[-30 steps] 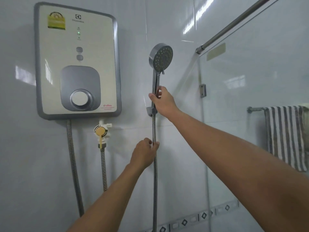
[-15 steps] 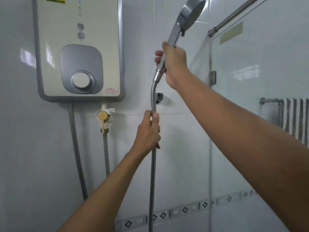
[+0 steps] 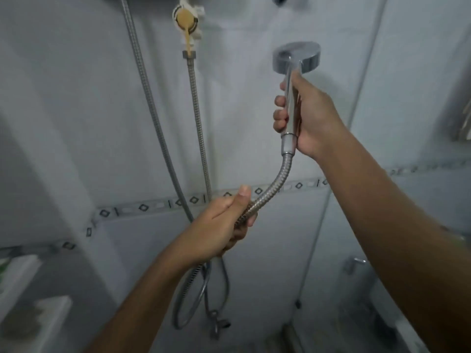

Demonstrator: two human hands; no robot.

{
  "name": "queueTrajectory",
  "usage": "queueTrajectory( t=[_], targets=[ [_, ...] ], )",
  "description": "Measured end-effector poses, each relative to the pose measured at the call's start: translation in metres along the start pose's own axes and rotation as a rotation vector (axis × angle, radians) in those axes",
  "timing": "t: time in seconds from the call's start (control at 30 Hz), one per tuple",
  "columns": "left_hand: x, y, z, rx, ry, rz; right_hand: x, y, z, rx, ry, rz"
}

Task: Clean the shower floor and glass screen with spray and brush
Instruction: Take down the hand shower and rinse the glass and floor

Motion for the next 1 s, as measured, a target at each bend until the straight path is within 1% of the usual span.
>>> queueTrajectory(
  t=[0.13,0.23,0.33,0.4,0.43,0.53,0.73,0.87,1.0],
  targets=[
    [0.032,-0.011,-0.090,-0.067,-0.207,0.067,0.027,-0.039,0.103,-0.030,0.160,0.086],
    [0.043,-0.018,-0.172,-0.232,-0.257,0.132,0.048,-0.064,0.171,-0.030,0.283,0.195],
    [0.047,-0.016,-0.246,-0.308,-0.340,0.200,0.065,-0.085,0.227,0.030,0.343,0.311],
    [0.045,-0.013,-0.268,-0.341,-0.381,0.282,0.073,-0.095,0.247,0.083,0.339,0.345],
    [0.040,-0.009,-0.297,-0.352,-0.425,0.339,0.070,-0.102,0.273,0.107,0.371,0.369],
    [0.029,-0.006,-0.333,-0.373,-0.515,0.473,0.070,-0.112,0.303,0.159,0.368,0.391],
    [0.000,0.014,-0.384,-0.345,-0.666,0.569,0.052,-0.124,0.344,0.266,0.315,0.368],
    [-0.012,0.027,-0.403,-0.374,-0.696,0.585,0.044,-0.132,0.358,0.291,0.308,0.361],
    [-0.018,0.037,-0.416,-0.360,-0.691,0.656,0.037,-0.142,0.365,0.301,0.309,0.364]
  ],
)
Point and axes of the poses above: each hand's wrist, its own x-axis away from the middle knuckle, its own y-axis out of the palm, z = x × y, the point moved 3 cm from there along -x, towards the middle knuckle, and after that the axes turned 13 degrees about z, right-handed, at the moved point
